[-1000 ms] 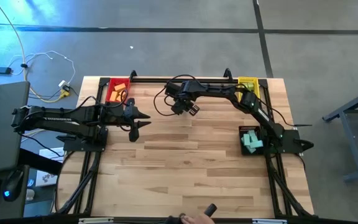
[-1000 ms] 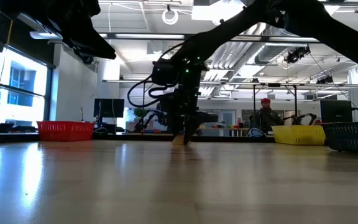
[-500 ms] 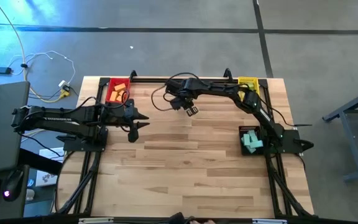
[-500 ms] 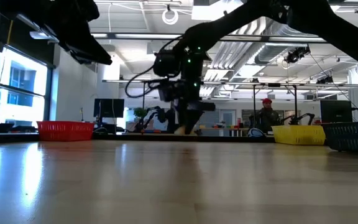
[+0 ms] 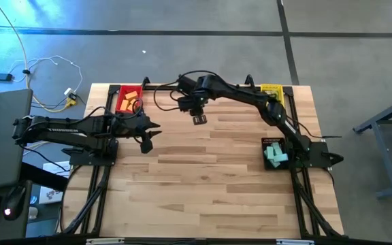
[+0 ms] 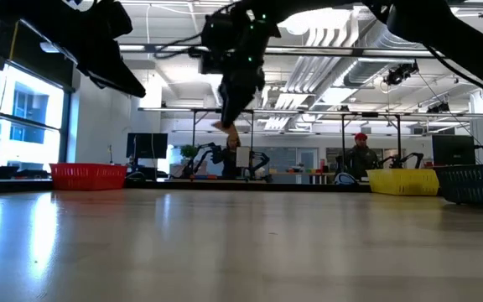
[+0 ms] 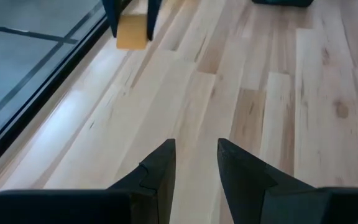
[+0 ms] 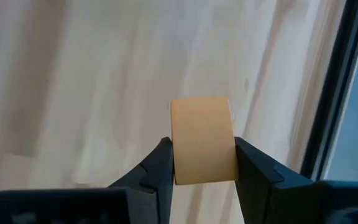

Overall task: Sort & place blocks by color
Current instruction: Put the yellow block into the red bin

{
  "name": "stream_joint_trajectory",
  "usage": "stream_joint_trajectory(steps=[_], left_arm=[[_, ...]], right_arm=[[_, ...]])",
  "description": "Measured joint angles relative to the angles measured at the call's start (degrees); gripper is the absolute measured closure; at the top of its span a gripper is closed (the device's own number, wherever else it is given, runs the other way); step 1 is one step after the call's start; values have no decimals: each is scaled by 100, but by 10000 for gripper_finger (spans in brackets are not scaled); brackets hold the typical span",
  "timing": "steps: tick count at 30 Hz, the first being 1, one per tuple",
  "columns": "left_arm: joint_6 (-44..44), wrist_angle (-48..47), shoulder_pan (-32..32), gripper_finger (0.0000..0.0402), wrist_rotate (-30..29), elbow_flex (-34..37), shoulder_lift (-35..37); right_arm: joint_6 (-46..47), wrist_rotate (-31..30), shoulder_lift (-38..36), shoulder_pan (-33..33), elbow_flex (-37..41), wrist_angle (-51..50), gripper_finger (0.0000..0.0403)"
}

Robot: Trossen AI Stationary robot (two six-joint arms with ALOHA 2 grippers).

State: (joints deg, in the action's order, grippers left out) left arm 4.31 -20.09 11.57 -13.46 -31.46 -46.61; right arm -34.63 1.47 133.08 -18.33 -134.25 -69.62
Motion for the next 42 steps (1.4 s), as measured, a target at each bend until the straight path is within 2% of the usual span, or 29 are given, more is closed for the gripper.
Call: stream_joint_trajectory(steps=[4,15,19,30,42], left_arm=[[-1,-10,0,296,-10,0,0],[-1,13,4,294,-25,0,0],[-4,-16,4,282,-73,0,0],[-1169,257,2,203,-132,0,0],[-1269,837,2,198,-132,0,0]], right_arm=[[1,369,-179,173,24,232,296],[349,512,-291,631,34,448,296],[594,509,-291,816,34,760,296],[614,-101,-291,1245,39,1656,296],[623,-212,-291,1251,39,1880,296]])
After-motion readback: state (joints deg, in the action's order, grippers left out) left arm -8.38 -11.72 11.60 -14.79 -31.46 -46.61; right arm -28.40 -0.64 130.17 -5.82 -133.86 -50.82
